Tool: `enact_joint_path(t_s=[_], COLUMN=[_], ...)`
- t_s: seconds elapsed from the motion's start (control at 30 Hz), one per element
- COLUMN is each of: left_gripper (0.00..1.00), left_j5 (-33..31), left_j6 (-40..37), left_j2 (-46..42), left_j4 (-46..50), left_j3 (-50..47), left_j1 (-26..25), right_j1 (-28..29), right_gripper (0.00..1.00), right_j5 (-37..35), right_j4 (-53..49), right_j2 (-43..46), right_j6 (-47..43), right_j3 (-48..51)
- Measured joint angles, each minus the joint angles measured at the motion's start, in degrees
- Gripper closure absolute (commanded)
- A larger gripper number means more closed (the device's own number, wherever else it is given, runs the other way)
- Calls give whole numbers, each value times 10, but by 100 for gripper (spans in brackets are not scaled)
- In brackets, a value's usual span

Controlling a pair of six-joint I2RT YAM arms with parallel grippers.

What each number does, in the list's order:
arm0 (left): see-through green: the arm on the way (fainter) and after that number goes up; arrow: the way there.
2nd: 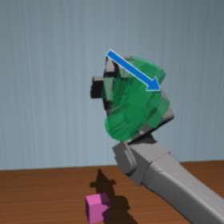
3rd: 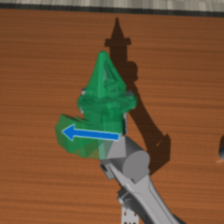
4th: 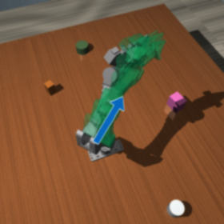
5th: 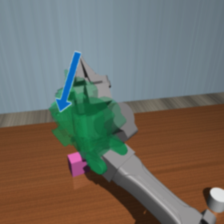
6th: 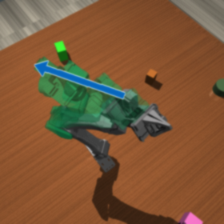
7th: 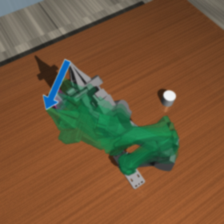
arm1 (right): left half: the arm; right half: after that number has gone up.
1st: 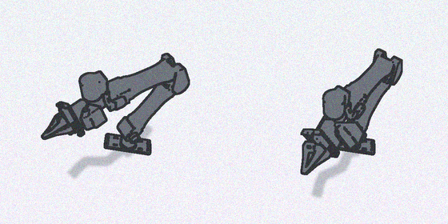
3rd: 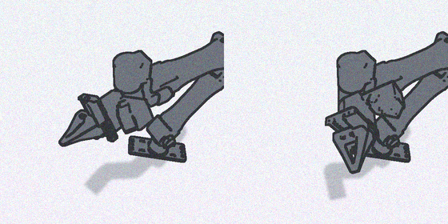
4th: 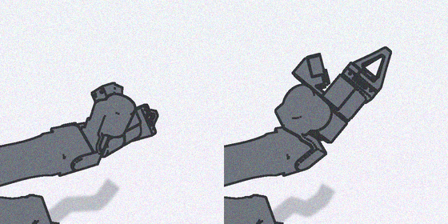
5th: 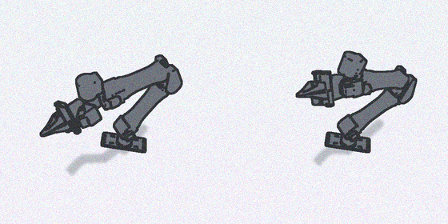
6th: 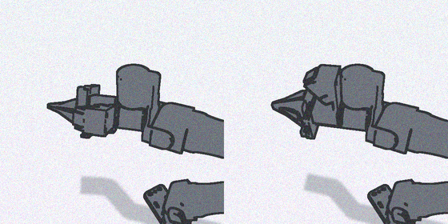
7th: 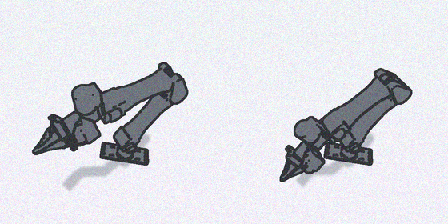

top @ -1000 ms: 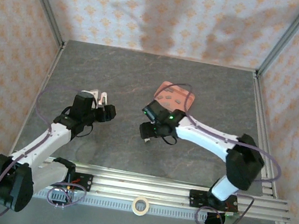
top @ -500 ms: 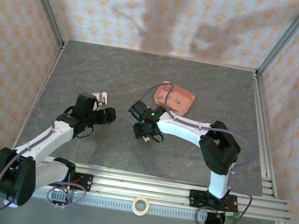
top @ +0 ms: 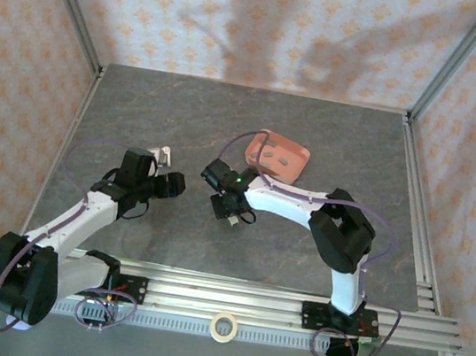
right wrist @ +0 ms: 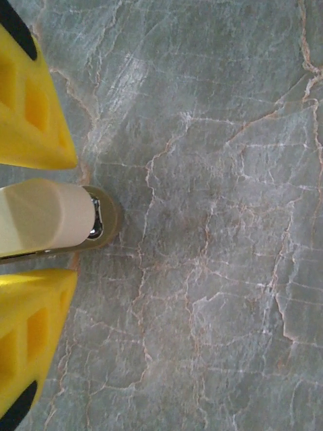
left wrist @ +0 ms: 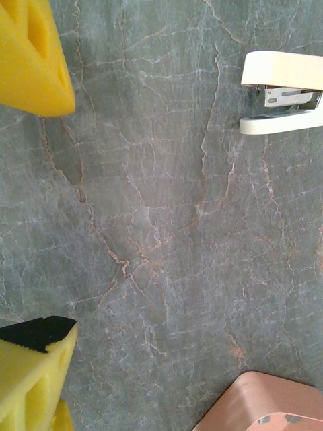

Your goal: Load the staples into the stapler

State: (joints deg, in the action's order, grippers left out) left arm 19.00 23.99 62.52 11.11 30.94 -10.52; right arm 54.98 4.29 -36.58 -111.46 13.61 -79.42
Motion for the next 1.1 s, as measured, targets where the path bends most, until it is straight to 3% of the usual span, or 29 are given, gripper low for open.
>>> enact_joint_path(t_s=[0.27,0.33,0.47,0.63,0.8,0.97,1.1], left_gripper=[22,24,30,45,46,45,46], left_j5=[9,21,47,86,142,181,216], left_j6=[-5,-5,-5,-20,-86,-211,-296], left_j2=[-2,-11,-57,-100,-90,-58,-43], left_j4=[-1,-17,-89,-198,-291,-303,-308], left_j3=[0,-9,-57,-101,-106,-91,-91], left_j1=[0,0,-8,-26,-82,-172,-207], right_j1=[0,0,0,-3,-35,-76,-102], right_gripper=[79,80,83,84,85,92,92], right_j5=[-3,-7,-18,-12,51,146,223], right_j4=[15,30,67,122,161,160,151], right_j2=[-6,5,76,210,316,377,407], right_j6=[-17,-26,-73,-157,-258,-380,-457], right_j3=[2,16,83,172,226,246,250])
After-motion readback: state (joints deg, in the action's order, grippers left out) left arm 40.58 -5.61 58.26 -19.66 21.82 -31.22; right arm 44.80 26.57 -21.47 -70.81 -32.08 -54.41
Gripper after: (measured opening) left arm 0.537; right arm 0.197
